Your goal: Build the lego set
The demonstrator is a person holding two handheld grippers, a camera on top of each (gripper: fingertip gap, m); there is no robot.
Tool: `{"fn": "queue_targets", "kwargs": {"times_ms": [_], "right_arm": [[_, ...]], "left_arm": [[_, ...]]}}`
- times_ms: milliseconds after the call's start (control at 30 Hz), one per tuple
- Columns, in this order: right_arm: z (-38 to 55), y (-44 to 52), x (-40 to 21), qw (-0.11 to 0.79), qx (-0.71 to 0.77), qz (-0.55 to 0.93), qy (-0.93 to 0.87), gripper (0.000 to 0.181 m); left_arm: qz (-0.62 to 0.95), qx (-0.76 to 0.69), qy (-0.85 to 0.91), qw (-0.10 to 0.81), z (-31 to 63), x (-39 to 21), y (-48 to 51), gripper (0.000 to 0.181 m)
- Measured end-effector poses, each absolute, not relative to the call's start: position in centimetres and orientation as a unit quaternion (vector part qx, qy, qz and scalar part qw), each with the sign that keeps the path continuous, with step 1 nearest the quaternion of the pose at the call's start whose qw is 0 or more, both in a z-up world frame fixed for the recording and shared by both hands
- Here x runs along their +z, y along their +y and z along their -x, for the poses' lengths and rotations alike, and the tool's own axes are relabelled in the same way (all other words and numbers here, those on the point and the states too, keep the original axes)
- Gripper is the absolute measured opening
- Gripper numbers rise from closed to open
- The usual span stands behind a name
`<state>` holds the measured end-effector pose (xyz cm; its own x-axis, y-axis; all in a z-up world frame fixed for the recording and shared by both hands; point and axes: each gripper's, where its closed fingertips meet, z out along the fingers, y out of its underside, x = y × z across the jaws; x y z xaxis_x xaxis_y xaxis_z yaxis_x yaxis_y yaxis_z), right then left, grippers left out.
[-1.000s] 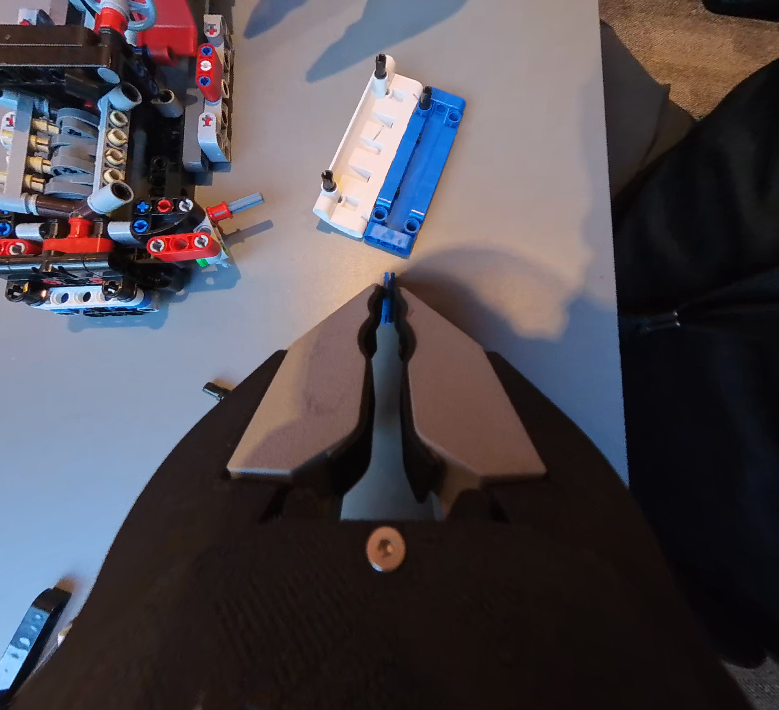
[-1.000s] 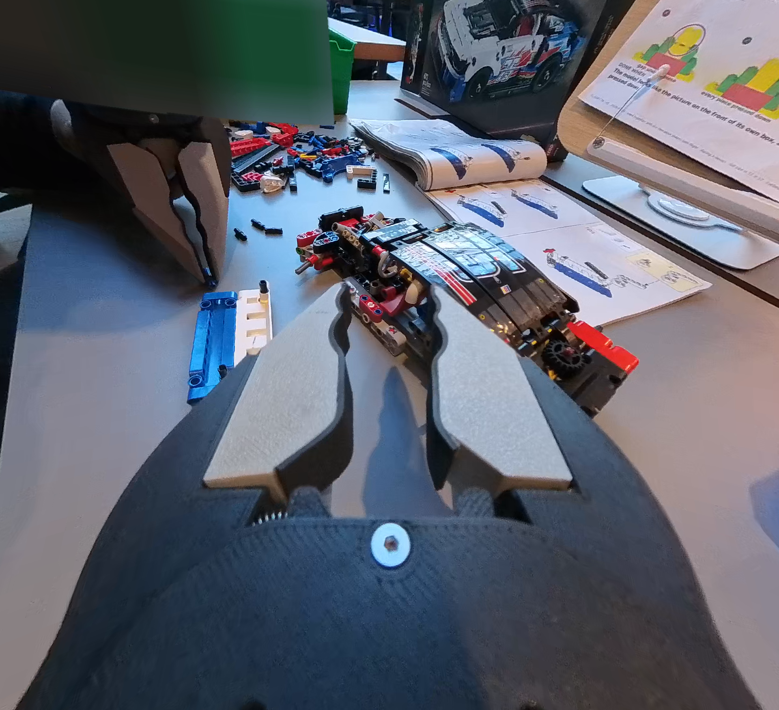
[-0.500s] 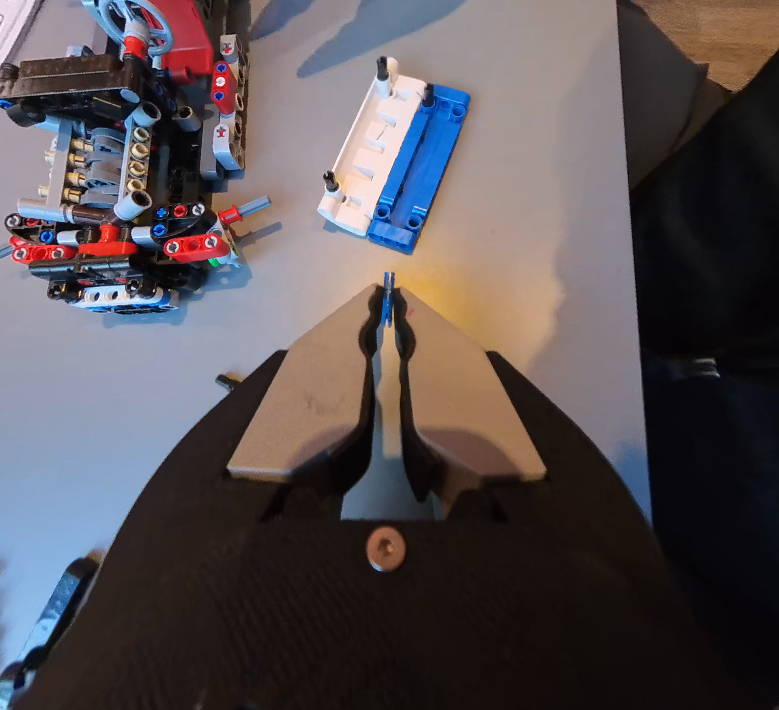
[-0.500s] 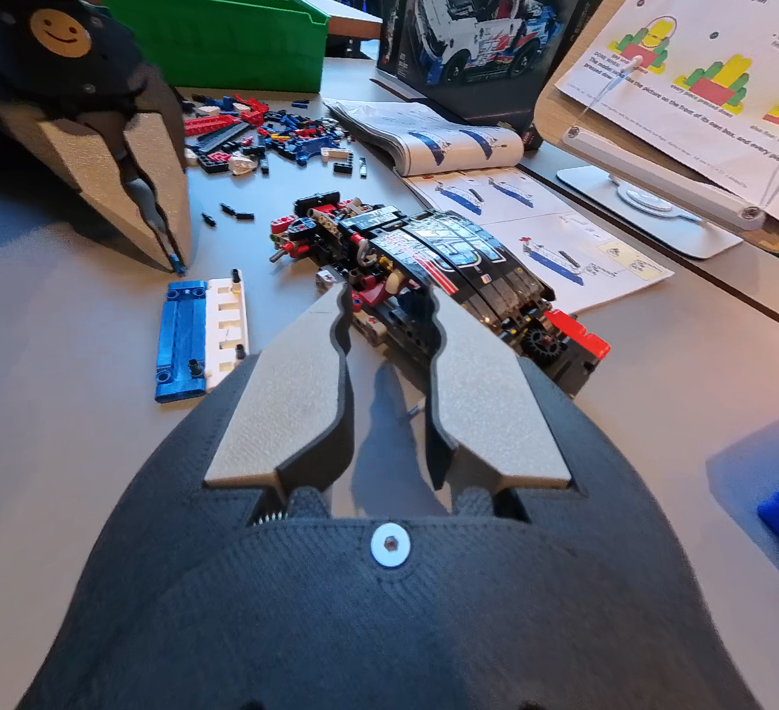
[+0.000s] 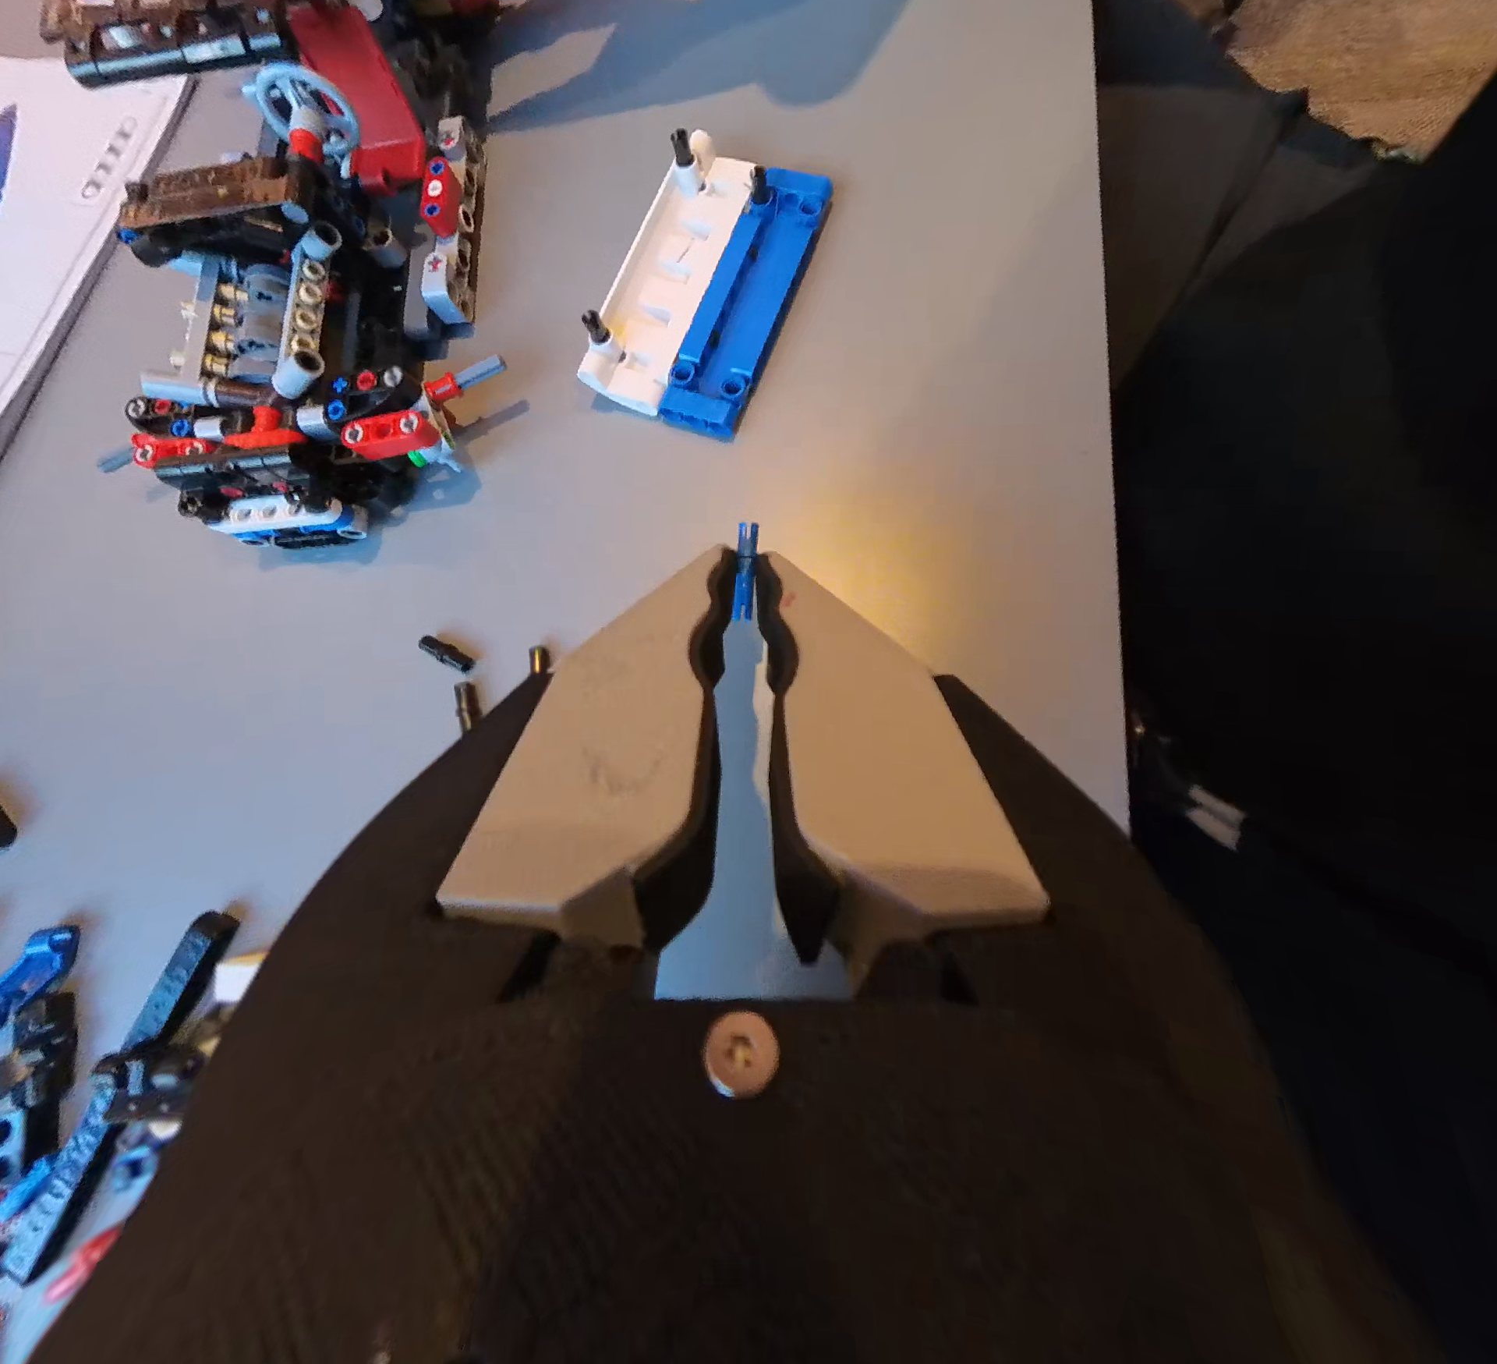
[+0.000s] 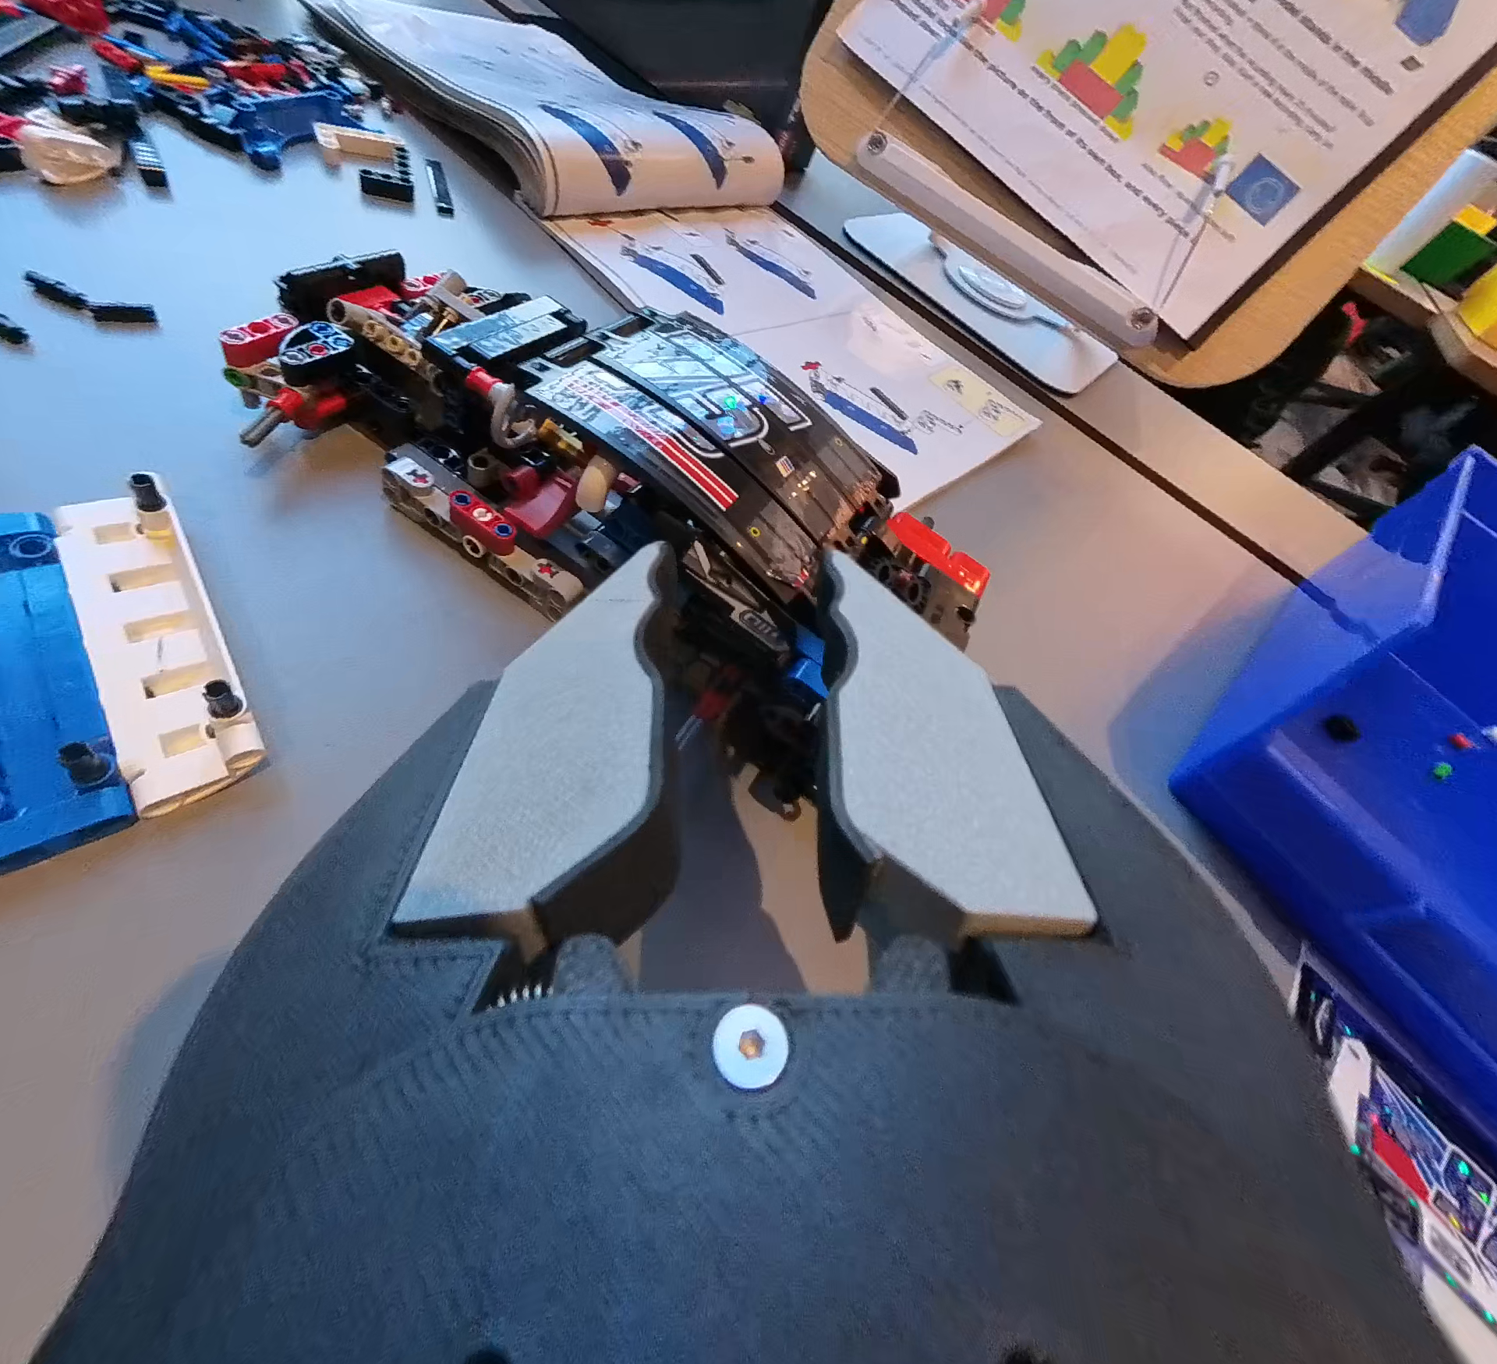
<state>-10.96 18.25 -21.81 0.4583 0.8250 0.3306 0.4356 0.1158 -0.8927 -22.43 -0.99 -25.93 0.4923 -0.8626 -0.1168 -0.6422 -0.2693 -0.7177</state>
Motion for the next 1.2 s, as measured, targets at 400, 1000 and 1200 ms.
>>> {"fn": "queue_targets", "kwargs": {"times_ms": [400,1000,1200], "right_arm": [[10.5,18.4,-22.3,0.557,0.157,0.658,-0.482,0.031],[23.0,1.3,-18.7,0.362,0.484,0.543,-0.583,0.013],[23.1,0.4,-19.4,0.349,0.477,0.533,-0.605,0.011]], "left_arm": [[0.821,-0.325,0.296,0.364,26.2,-23.4,0.9,0.001],[0.723,-0.231,0.412,0.503,22.9,-20.6,1.1,0.001],[0.710,-0.218,0.427,0.516,22.1,-20.4,0.9,0.001]]}}
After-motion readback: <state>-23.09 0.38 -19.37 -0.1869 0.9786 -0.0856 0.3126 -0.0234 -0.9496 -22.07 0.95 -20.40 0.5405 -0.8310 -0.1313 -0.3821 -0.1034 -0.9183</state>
